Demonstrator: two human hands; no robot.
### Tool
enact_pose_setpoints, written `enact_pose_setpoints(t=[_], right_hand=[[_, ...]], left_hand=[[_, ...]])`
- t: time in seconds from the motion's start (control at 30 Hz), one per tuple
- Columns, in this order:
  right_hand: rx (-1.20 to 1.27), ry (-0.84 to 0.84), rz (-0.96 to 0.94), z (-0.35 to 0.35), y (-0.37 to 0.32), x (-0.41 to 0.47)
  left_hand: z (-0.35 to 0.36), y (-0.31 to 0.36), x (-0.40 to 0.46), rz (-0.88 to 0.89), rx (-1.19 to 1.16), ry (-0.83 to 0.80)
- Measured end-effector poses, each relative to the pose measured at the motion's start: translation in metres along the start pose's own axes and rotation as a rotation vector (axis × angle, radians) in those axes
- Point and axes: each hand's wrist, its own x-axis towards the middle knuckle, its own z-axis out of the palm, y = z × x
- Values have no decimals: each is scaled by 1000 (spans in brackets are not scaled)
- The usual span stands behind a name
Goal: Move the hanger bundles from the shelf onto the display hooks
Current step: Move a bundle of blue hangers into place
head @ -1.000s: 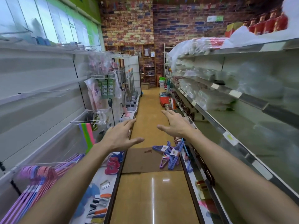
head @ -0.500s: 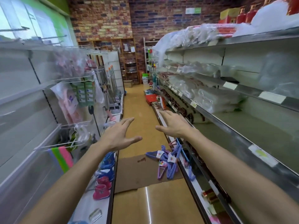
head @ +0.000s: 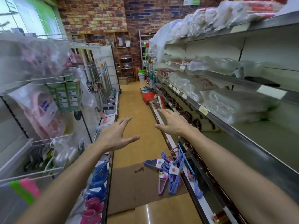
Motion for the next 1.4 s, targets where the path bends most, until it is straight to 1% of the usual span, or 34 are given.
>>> enact_pose_setpoints(t=[0.17, 0.3, 0.5, 0.7, 0.8, 0.9, 0.97, 1.07, 1.2, 1.4], right_hand=[[14, -14, -23, 5, 30, 108], [12, -8, -33, 12, 48, 181], [-4, -44, -22, 34, 65, 259], [20, -101, 26, 85, 84, 327], [-2, -113, 85, 116, 96, 360], [-26, -124, 168, 149, 109, 389], [-34, -150, 213, 171, 118, 403], [-22, -178, 283, 201, 136, 421], [-21, -215, 329, 245, 168, 439], [-40, -216, 348, 332, 225, 449]], left_hand=[[8, -32, 98, -25, 6, -1], [17, -58, 157, -38, -13, 10], [45, -94, 228, -80, -67, -1], [91, -130, 290, -66, -113, -73], [122, -159, 329, -66, -197, -114], [157, -184, 372, -102, -366, -124], [182, -196, 395, -135, -470, -160], [222, -213, 423, -163, -503, -216], [277, -226, 451, -170, -528, -264], [386, -225, 465, -222, -557, -248]])
